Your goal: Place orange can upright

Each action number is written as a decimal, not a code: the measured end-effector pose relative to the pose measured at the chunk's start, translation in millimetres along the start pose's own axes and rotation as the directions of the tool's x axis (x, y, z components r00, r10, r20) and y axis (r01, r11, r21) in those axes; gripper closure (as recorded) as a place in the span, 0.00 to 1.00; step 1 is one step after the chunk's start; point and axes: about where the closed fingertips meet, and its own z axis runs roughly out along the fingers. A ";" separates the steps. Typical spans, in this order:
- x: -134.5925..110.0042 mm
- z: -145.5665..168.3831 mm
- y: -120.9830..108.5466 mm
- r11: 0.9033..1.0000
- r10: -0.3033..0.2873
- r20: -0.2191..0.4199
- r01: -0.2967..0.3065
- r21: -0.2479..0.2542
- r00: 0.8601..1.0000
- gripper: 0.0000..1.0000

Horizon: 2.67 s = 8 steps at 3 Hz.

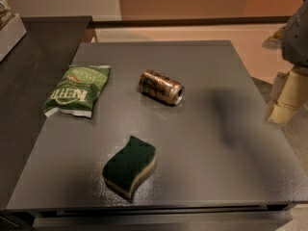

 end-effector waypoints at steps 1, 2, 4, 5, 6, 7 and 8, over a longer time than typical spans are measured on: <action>0.0 0.0 0.0 1.000 0.000 0.000 0.000 0.000 1.000 0.00; -4.9 -0.7 -3.3 1.000 -0.026 0.005 0.026 0.004 1.000 0.00; -39.0 23.4 -36.5 0.981 -0.192 0.027 0.192 -0.016 0.981 0.00; -62.8 45.8 -61.3 0.948 -0.316 0.048 0.317 -0.025 0.948 0.00; -77.0 60.1 -74.0 0.922 -0.384 0.051 0.386 -0.029 0.922 0.00; -94.5 71.9 -81.3 0.859 -0.509 0.055 0.511 -0.040 0.859 0.00; -108.7 78.6 -89.9 0.773 -0.630 0.067 0.633 -0.040 0.774 0.00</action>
Offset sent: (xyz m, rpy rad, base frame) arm 0.0083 0.0068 -0.0004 -0.0095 0.0068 0.0578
